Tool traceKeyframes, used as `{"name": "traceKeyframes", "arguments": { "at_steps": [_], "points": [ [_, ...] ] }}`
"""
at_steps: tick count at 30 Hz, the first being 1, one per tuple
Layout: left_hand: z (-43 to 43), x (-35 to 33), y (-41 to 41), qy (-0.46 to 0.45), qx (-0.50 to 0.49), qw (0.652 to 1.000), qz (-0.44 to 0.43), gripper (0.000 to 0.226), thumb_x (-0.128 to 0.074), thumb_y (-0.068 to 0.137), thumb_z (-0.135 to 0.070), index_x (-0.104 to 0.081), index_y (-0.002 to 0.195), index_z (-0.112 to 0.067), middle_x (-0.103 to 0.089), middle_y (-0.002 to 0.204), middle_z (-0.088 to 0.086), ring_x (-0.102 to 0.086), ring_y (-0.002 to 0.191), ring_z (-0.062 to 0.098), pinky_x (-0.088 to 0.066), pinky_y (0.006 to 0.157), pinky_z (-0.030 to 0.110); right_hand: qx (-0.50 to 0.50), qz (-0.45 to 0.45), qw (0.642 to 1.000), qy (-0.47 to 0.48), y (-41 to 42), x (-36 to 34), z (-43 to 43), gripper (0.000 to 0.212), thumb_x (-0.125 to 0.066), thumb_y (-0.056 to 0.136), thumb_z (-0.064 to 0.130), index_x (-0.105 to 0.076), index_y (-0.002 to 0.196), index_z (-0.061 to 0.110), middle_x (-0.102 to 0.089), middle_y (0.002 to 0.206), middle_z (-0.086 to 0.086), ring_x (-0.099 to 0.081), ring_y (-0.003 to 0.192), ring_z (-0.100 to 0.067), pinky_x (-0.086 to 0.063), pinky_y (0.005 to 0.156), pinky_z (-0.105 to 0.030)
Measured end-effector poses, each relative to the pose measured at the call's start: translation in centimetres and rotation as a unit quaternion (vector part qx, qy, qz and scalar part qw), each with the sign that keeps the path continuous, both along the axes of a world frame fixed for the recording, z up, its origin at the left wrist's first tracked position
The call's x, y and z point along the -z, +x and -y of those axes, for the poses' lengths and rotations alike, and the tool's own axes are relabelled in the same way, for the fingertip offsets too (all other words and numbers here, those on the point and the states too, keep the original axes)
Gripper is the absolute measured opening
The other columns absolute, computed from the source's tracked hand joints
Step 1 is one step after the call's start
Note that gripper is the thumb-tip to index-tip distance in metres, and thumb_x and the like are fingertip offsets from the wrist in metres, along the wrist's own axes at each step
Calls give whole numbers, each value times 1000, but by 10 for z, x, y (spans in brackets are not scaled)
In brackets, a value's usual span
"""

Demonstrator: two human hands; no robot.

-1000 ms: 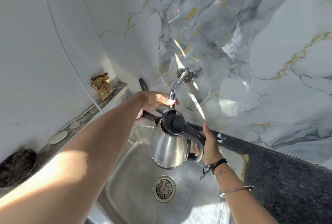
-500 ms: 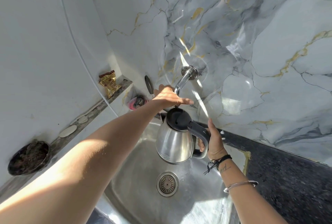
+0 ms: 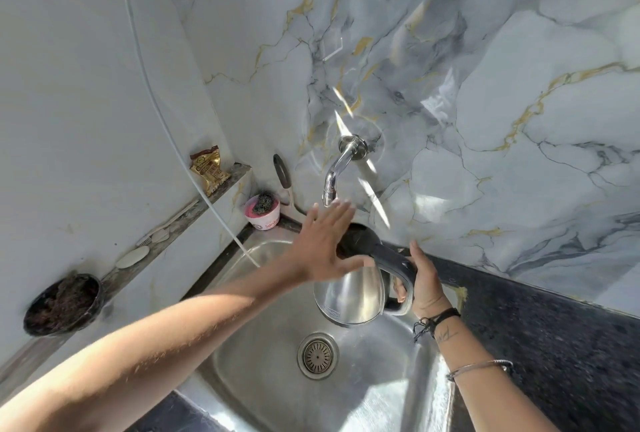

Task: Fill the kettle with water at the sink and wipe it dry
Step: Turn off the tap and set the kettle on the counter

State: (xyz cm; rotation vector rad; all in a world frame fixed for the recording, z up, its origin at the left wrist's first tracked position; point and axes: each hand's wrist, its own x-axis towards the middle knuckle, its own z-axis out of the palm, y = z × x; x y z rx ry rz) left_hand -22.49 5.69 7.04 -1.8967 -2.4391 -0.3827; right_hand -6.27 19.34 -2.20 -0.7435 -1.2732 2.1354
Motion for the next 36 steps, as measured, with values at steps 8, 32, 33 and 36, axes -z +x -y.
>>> {"name": "traceKeyframes", "arguments": {
  "at_steps": [8, 32, 33, 36],
  "points": [
    [14, 13, 68, -75, 137, 986, -62, 122, -74, 76, -53, 10, 153, -9, 10, 163, 9, 10, 151, 23, 11, 120, 33, 55, 9, 996, 69, 77, -28, 13, 64, -42, 98, 52, -71, 50, 20, -63, 43, 6, -58, 35, -5, -44, 38, -14],
    [-26, 94, 320, -62, 46, 918, 390, 89, -78, 75, -46, -28, 146, -27, -39, 134, -25, -33, 118, -12, -24, 89, -4, 373, 160, 908, 99, 319, 29, 76, 73, -56, 87, 46, -44, 42, -10, -40, 32, -11, -37, 30, -21, -34, 39, -27],
    [-29, 96, 322, -62, 44, 915, 397, 89, -79, 76, -42, -27, 147, -28, -37, 133, -29, -32, 118, -12, -22, 87, -7, 387, 157, 904, 92, 318, 34, 78, 75, -56, 86, 49, -43, 44, -13, -40, 32, -11, -36, 30, -20, -34, 38, -26],
    [-37, 101, 320, -85, 37, 911, 402, 104, -80, 76, -42, -15, 155, -20, -29, 157, -10, -27, 142, 8, -20, 105, 11, 423, 144, 893, 60, 310, 45, 85, 81, -58, 78, 57, -38, 50, -16, -39, 38, -11, -34, 31, -17, -30, 37, -24]
  ]
}}
